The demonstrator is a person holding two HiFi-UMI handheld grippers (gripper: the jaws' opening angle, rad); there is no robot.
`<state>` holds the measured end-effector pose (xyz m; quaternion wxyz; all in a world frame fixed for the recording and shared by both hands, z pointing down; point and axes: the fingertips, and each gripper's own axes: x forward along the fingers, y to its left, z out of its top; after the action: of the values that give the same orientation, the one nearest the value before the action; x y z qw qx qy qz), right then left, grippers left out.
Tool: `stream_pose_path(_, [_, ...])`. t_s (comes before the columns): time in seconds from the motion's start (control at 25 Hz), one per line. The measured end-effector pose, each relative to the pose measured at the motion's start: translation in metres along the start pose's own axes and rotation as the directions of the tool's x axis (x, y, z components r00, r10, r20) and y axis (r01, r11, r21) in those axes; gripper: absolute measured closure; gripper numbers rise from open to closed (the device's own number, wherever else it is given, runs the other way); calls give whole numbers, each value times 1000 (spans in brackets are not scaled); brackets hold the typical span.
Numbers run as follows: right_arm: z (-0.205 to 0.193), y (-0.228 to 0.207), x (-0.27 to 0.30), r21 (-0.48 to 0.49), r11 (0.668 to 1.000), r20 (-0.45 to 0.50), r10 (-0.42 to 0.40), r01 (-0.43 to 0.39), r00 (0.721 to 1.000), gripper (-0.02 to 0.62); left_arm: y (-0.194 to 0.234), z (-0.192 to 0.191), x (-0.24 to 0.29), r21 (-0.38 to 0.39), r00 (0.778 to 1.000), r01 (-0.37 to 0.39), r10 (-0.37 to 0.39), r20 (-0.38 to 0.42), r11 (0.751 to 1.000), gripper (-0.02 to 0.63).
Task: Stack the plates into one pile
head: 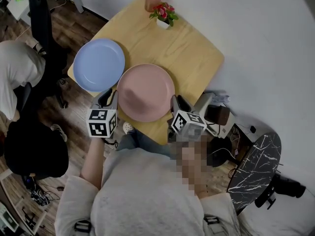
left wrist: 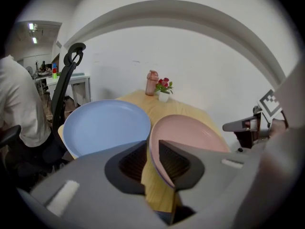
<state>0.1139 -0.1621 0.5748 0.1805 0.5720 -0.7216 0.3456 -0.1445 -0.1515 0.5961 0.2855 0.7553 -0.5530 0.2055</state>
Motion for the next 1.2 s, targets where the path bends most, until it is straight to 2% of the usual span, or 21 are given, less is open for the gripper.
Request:
stream_pose_path(0.12, [-12,-11,10,23,1000,-43,-8,9,999,509,-2,-11,9,-18,999,3,-4,-49,1000,458])
stream_pose_path(0.28, [-22,-16,21,39,999,-85,-3,6,996,505,-3,-23,20,-35,995,1,-4,-96,999,439])
stream_pose_path(0.56, [-37,-13,39,30,999,-151,23,-18,988,505,-8,-39,34,-54,987,1,-9,-158,999,434])
stream_pose_path(0.72, [-41,-11,45,-7,1000,-172,10,-12,985,506,-7,-49,39,-71,980,-13,-1,-198,997,434])
stream_pose_path(0.84, [-41,-12,45,-31,999,-182,-1,-5,983,515,-5,-50,39,-87,979,-17,-2,-205,996,440])
stream_pose_path(0.88, [-41,-13,45,-28,1000,-185,0,-5,983,535,-5,-50,39,-91,978,-14,-5,-209,996,444])
stream_pose_path(1.04, [-37,-14,41,-5,1000,-176,5,-6,984,545,-6,-50,36,-135,975,-11,-20,-223,991,457])
stream_pose_path(1.2, [-24,-12,34,-6,1000,-135,1,-1,991,548,-10,-39,29,-132,982,-15,-10,-187,991,462])
